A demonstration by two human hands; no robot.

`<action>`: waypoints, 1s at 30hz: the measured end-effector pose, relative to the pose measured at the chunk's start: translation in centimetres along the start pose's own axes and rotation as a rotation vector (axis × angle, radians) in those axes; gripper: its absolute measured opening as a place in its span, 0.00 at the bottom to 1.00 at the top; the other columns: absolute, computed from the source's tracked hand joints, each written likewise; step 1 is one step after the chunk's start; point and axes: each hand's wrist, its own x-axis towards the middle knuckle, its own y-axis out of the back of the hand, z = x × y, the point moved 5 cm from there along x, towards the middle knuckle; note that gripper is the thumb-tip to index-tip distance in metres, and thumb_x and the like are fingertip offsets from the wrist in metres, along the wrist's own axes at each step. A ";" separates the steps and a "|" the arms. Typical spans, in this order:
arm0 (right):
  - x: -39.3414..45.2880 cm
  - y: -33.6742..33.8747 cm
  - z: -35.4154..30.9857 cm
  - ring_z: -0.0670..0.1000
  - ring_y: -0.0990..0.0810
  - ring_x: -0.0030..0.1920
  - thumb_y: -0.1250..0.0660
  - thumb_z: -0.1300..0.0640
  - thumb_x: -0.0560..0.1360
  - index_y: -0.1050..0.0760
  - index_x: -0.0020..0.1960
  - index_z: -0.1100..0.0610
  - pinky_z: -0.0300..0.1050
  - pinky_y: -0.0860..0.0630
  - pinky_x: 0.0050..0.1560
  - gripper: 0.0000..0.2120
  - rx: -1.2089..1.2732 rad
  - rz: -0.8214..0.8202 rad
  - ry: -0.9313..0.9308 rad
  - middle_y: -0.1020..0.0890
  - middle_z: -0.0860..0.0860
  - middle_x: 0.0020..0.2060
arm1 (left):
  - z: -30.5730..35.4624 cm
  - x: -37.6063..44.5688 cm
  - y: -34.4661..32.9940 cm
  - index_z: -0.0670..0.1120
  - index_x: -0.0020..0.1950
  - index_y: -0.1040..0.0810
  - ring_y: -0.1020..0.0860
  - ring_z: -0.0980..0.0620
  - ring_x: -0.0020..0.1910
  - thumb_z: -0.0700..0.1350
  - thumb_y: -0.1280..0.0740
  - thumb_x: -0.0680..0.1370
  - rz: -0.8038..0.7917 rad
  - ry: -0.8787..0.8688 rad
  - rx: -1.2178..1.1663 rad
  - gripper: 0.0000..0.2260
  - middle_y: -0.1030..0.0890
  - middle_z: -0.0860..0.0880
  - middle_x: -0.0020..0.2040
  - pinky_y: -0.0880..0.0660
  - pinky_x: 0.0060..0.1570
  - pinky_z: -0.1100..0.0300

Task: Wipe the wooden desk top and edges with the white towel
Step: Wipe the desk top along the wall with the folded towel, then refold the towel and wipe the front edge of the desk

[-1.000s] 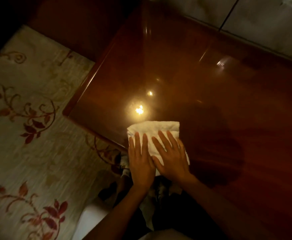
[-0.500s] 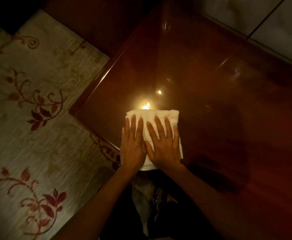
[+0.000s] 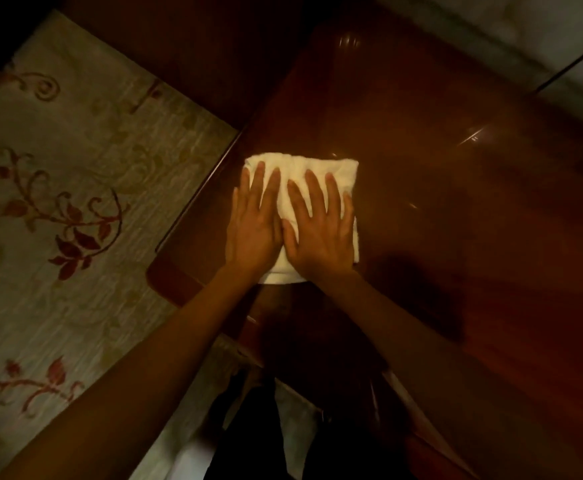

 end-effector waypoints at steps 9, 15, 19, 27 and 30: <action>1.8 1.8 0.2 0.60 0.33 0.70 0.45 0.40 0.75 0.32 0.70 0.52 0.61 0.35 0.65 0.27 0.028 -0.024 -0.013 0.29 0.56 0.69 | -0.2 1.6 2.3 0.40 0.71 0.34 0.42 0.36 0.73 0.46 0.44 0.77 0.026 -0.069 -0.033 0.23 0.37 0.37 0.73 0.41 0.72 0.42; 5.4 3.8 3.7 0.59 0.44 0.73 0.39 0.41 0.74 0.42 0.74 0.53 0.58 0.44 0.69 0.33 0.170 -0.124 -0.050 0.41 0.57 0.74 | -0.7 5.7 3.7 0.42 0.74 0.43 0.44 0.41 0.75 0.52 0.37 0.69 -0.229 -0.120 -0.150 0.35 0.41 0.41 0.75 0.45 0.72 0.46; 7.4 4.4 4.1 0.58 0.37 0.68 0.34 0.40 0.71 0.41 0.72 0.53 0.56 0.37 0.65 0.36 0.116 -0.290 -0.043 0.34 0.56 0.69 | -0.7 7.8 4.0 0.46 0.76 0.48 0.40 0.41 0.71 0.49 0.28 0.70 -0.361 -0.172 0.059 0.41 0.37 0.42 0.72 0.38 0.68 0.44; 7.1 6.3 1.7 0.60 0.27 0.57 0.31 0.47 0.70 0.25 0.59 0.58 0.50 0.32 0.53 0.21 0.064 -0.262 -0.068 0.25 0.58 0.57 | 0.8 7.5 5.1 0.40 0.57 0.27 0.30 0.37 0.58 0.45 0.28 0.69 -0.291 -0.196 0.106 0.20 0.27 0.38 0.57 0.31 0.53 0.47; 6.8 8.3 1.9 0.60 0.24 0.55 0.31 0.50 0.71 0.25 0.58 0.57 0.50 0.29 0.49 0.19 0.146 -0.222 -0.049 0.23 0.58 0.54 | 1.5 7.2 6.7 0.41 0.55 0.26 0.23 0.38 0.52 0.49 0.28 0.71 -0.275 -0.184 0.015 0.18 0.21 0.38 0.53 0.27 0.49 0.48</action>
